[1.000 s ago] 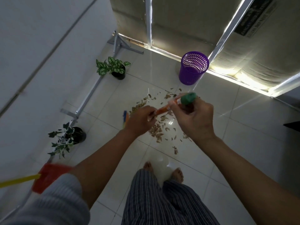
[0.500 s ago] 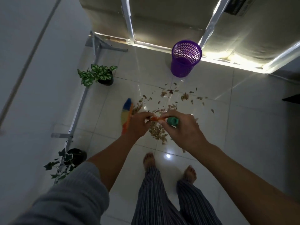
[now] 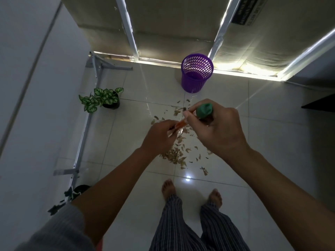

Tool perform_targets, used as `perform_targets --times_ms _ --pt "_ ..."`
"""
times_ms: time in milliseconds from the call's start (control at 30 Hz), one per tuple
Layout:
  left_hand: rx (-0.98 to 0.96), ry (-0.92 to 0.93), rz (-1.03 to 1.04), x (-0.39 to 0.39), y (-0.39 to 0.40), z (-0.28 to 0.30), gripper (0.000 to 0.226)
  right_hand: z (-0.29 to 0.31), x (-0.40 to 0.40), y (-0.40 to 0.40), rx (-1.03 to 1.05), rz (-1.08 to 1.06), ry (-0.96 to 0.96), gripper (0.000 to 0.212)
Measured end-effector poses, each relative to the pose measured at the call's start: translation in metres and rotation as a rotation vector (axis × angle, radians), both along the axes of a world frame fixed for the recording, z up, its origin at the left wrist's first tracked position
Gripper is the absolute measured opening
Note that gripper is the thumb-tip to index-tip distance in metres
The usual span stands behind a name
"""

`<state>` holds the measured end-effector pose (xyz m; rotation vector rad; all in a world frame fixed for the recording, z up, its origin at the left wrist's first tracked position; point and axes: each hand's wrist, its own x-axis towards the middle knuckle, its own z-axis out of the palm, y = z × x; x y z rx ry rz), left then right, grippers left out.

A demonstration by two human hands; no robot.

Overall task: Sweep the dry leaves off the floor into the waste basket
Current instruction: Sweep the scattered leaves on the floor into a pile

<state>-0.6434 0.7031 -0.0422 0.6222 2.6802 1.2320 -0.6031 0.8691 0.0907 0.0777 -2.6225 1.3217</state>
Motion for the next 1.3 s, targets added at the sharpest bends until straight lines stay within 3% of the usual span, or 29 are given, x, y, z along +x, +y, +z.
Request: perform_targets --times_ms 167,267,500,700,900,1100,1167,1300 --pt "-0.021 0.121 0.014 -0.018 -0.009 0.005 0.022 -0.006 -0.003 -0.003 -0.084 -0.067 0.101 0.015" --pt "-0.025 0.124 0.027 -0.027 -0.012 -0.012 0.02 -0.026 0.001 -0.008 -0.128 -0.057 0.019 0.017" --pt "-0.034 -0.079 -0.028 -0.039 -0.004 -0.055 0.013 -0.06 0.004 -0.014 0.054 0.023 -0.27 0.023" --pt "0.013 -0.263 -0.053 -0.027 0.021 -0.043 0.012 -0.037 -0.008 0.006 0.166 0.003 -0.291 0.022" --pt "0.038 -0.136 -0.138 -0.035 0.036 -0.007 0.017 -0.008 -0.01 0.026 0.056 -0.048 -0.048 0.023" --pt "0.031 0.148 -0.104 -0.056 0.055 0.025 0.017 0.006 -0.02 0.049 0.034 -0.019 0.198 0.027" --pt "0.041 0.175 -0.106 -0.066 0.063 0.025 0.019 0.004 -0.026 0.055 0.011 -0.036 0.181 0.03" --pt "0.044 0.15 -0.086 -0.094 0.067 0.002 0.018 -0.012 -0.037 0.065 -0.039 0.056 -0.031 0.026"
